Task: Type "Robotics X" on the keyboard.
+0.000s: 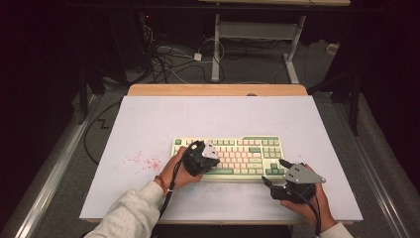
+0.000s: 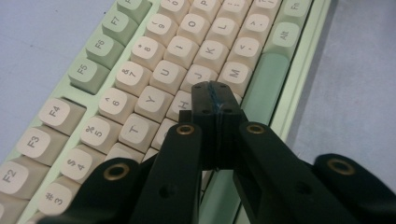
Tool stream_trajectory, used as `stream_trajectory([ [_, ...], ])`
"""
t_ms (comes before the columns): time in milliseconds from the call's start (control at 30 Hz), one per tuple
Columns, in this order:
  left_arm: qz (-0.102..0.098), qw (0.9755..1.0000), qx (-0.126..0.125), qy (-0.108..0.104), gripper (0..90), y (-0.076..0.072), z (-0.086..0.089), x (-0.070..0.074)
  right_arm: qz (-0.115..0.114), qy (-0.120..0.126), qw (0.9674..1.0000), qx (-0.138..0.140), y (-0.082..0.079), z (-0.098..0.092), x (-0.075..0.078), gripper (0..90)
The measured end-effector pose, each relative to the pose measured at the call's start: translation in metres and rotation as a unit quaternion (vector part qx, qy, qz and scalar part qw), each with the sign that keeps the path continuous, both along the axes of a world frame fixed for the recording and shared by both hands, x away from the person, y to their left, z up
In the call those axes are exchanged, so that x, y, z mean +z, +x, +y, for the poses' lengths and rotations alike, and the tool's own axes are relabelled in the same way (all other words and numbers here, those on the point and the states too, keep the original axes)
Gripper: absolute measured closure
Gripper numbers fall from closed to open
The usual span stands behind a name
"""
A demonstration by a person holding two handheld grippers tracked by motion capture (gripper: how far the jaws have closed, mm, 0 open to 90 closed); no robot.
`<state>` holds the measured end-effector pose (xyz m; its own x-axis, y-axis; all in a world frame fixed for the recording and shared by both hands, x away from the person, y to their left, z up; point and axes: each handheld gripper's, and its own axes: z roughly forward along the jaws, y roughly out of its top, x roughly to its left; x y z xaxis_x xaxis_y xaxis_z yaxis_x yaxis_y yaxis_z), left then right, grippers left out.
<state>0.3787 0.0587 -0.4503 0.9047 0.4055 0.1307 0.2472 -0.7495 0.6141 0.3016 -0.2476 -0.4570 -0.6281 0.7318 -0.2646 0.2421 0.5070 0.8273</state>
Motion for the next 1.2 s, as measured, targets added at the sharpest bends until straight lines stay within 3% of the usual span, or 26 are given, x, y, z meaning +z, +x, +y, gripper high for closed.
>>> stream_trajectory([
  [67,0.005,0.9999,-0.006,0.011,87.9,0.001,-0.001,-0.002,0.002,0.001,1.0,0.001,0.0,0.0,0.0,22.0],
  [200,-0.004,0.9999,-0.006,0.01,87.7,-0.001,-0.001,-0.001,0.004,-0.004,1.0,0.002,0.0,0.001,-0.001,22.0],
  [500,-0.047,0.9984,0.009,-0.03,84.4,-0.005,0.017,0.019,-0.001,0.0,1.0,-0.001,0.0,-0.001,0.001,22.1],
  [567,-0.047,0.998,0.013,-0.04,83.0,-0.005,0.022,0.021,-0.001,-0.002,1.0,-0.002,0.0,-0.001,0.001,22.0],
  [800,-0.075,0.9958,0.025,-0.047,75.2,-0.009,0.036,0.026,-0.003,0.0,1.0,-0.003,0.0,-0.002,0.002,22.0],
  [900,-0.09,0.9941,0.031,-0.052,69.6,-0.011,0.044,0.028,-0.005,0.002,1.0,-0.004,0.0,-0.002,0.003,22.1],
  [1000,-0.105,0.9919,0.046,-0.055,55.8,-0.013,0.053,0.03,-0.005,0.006,1.0,-0.006,-0.001,-0.003,0.003,22.1],
  [1133,-0.125,0.9862,0.066,-0.087,33.6,-0.02,0.073,0.032,-0.007,0.012,0.9999,-0.009,0.0,-0.005,0.006,22.2],
  [1200,-0.134,0.9833,0.078,-0.094,27.4,-0.025,0.084,0.031,-0.007,0.017,0.9998,-0.011,0.0,-0.006,0.007,22.3],
])
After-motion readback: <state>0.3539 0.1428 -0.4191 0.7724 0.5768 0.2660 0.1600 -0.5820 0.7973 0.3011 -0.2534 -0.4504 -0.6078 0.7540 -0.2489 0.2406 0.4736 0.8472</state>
